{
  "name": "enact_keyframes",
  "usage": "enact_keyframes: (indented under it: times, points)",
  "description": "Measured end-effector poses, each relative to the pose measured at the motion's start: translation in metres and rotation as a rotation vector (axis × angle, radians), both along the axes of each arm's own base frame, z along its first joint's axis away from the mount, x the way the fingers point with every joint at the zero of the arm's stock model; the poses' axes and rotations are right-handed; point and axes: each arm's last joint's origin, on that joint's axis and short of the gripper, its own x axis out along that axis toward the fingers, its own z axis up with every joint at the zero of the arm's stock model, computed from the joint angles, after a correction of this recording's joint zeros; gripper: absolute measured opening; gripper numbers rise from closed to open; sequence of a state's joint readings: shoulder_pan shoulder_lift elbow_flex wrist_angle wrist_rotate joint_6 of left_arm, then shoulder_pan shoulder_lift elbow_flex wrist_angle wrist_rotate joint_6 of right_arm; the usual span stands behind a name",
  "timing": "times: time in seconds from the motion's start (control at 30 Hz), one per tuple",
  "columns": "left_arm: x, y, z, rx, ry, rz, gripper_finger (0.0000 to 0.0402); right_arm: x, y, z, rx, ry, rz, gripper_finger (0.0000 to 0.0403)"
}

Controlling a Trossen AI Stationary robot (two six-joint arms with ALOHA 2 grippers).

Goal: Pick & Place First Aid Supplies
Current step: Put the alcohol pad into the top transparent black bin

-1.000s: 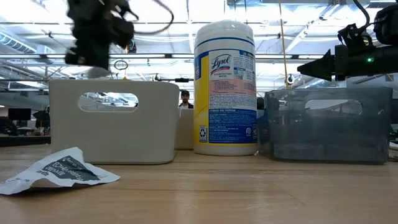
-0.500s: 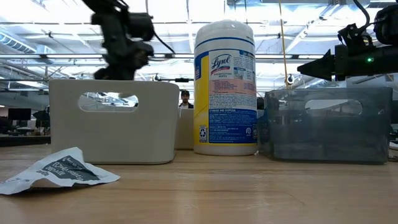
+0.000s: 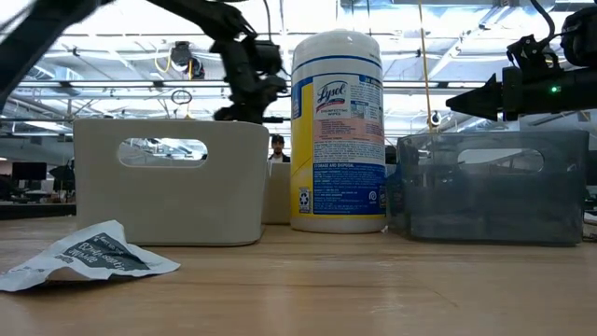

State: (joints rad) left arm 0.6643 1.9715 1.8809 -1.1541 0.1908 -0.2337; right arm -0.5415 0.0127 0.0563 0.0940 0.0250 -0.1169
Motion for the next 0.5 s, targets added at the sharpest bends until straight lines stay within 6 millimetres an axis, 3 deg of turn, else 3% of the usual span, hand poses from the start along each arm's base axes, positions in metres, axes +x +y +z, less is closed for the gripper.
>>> enact_keyframes:
  times: [0.13,0.5]
  points:
    - [0.017,0.015,-0.002,-0.003,-0.017,-0.016,0.0001,0.0,0.0,0.0,0.0,0.0,0.0,0.0263]
    - [0.043,0.026,-0.061,-0.101,0.065,-0.042,0.0,0.0,0.0,0.0,0.0,0.0,0.0,0.0263]
